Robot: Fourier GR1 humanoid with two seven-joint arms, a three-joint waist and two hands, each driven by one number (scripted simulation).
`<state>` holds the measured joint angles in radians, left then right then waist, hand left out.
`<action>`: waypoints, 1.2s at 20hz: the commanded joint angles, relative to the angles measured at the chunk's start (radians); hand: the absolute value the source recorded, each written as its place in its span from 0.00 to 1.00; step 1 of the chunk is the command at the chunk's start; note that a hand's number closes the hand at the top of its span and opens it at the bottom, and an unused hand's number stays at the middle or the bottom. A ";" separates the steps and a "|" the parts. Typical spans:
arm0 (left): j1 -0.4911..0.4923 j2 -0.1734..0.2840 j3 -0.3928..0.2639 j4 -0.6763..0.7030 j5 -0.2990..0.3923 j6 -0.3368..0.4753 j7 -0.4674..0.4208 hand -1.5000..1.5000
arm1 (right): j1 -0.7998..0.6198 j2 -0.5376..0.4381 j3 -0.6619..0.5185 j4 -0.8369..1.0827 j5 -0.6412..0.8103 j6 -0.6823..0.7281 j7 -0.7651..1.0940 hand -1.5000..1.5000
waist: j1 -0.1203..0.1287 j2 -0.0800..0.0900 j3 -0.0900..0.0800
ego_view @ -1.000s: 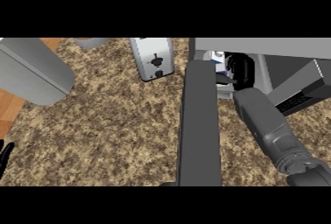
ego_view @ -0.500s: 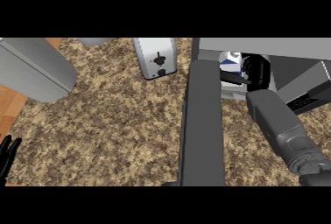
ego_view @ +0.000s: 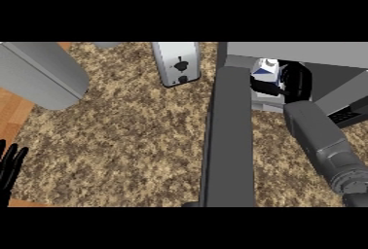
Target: Pick up the milk, place it into the microwave and close the microwave
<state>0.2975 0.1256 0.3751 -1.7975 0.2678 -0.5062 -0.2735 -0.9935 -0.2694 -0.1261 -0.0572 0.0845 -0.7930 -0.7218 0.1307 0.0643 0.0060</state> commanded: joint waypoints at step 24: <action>-0.104 0.006 -0.023 0.103 -0.055 0.016 -0.023 0.00 | -0.039 0.086 0.059 0.000 0.076 -0.076 0.032 0.00 | 0.000 -0.002 0.000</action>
<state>0.2157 0.1432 0.3659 -1.6996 0.2222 -0.5031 -0.3000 -1.0322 -0.1926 -0.0703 -0.0536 0.1555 -0.8502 -0.6752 0.1365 0.0611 0.0053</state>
